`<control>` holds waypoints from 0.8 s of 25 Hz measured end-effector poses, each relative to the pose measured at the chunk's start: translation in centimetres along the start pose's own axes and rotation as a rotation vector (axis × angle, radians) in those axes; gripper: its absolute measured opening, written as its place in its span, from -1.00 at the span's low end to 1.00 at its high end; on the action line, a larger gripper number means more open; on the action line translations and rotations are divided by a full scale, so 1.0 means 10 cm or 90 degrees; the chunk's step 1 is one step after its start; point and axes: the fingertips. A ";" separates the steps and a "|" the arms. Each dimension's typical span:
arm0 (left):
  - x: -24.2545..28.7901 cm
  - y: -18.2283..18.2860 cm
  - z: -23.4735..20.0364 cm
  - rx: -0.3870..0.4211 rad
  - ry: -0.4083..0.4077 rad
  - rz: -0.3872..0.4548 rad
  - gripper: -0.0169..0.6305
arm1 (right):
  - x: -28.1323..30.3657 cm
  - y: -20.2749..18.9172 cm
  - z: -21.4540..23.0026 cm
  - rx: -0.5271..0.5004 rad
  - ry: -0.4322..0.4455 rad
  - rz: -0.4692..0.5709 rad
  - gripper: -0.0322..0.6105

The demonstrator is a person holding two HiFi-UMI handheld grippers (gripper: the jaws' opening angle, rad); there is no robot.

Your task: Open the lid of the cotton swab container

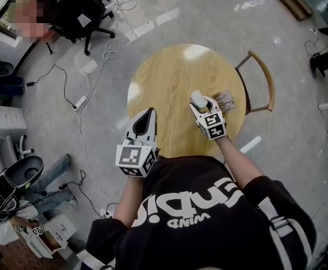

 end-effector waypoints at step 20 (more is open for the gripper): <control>0.06 -0.01 0.18 0.027 -0.048 -0.003 -0.92 | -0.86 0.60 -0.22 -0.069 0.166 0.061 -0.28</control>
Point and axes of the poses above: the fingertips, and each gripper's own axes: x forward along the fingers, z to its right, y out of its top, and after that the axes turned 10 degrees about -z, right-handed
